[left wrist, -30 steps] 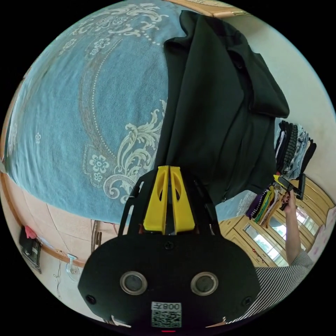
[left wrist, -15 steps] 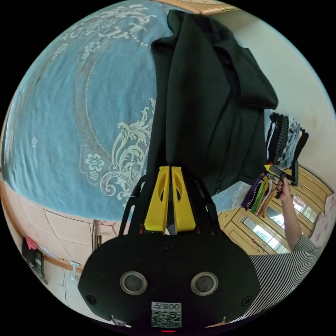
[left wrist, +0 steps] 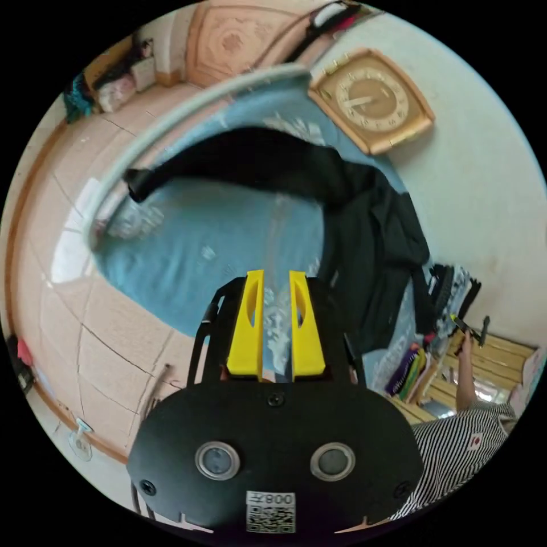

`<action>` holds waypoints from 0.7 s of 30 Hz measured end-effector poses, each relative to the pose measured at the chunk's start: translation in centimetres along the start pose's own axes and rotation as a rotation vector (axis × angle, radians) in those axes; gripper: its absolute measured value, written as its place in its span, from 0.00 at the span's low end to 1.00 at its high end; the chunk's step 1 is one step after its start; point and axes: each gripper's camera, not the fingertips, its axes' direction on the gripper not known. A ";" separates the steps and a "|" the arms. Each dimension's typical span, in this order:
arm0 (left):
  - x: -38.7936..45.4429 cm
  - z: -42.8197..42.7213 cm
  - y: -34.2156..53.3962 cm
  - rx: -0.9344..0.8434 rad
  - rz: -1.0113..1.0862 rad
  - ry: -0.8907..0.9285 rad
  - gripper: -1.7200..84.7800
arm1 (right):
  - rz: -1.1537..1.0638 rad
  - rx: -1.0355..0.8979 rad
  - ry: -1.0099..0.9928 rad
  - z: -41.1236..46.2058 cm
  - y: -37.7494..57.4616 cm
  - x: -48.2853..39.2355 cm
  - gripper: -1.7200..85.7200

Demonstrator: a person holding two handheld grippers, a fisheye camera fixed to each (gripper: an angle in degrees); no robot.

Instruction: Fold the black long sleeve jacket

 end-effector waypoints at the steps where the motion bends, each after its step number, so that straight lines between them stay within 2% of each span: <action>1: 0.5 1.9 0.7 -0.041 0.007 0.030 0.11 | -0.026 -0.044 -0.013 2.2 1.1 -1.1 0.09; 3: 2.0 9.2 3.7 -0.212 0.007 0.130 0.11 | -0.041 -0.101 -0.057 5.9 2.9 -2.5 0.10; 4: 2.3 10.7 4.4 -0.243 0.005 0.143 0.11 | -0.044 -0.160 -0.122 8.7 4.0 -3.1 0.11; 6: 3.0 15.8 6.8 -0.368 0.006 0.125 0.12 | -0.041 -0.255 -0.220 12.8 5.2 -3.5 0.12; 9: 2.3 19.7 8.6 -0.455 -0.043 0.124 0.11 | -0.023 -0.356 -0.276 17.9 6.2 -3.4 0.13; 12: 1.3 20.7 8.8 -0.433 -0.134 0.168 0.10 | -0.009 -0.426 -0.340 22.0 6.6 -3.2 0.14; 15: 2.1 20.0 8.8 -0.429 -0.083 0.133 0.10 | -0.037 -0.483 -0.351 24.4 7.1 -3.8 0.13; 17: 2.4 19.2 8.9 -0.392 -0.074 0.103 0.10 | -0.046 -0.461 -0.316 24.5 7.3 -3.8 0.12; 21: 2.9 20.9 8.9 -0.427 -0.084 0.098 0.08 | -0.004 -0.470 -0.345 25.2 6.6 -2.2 0.10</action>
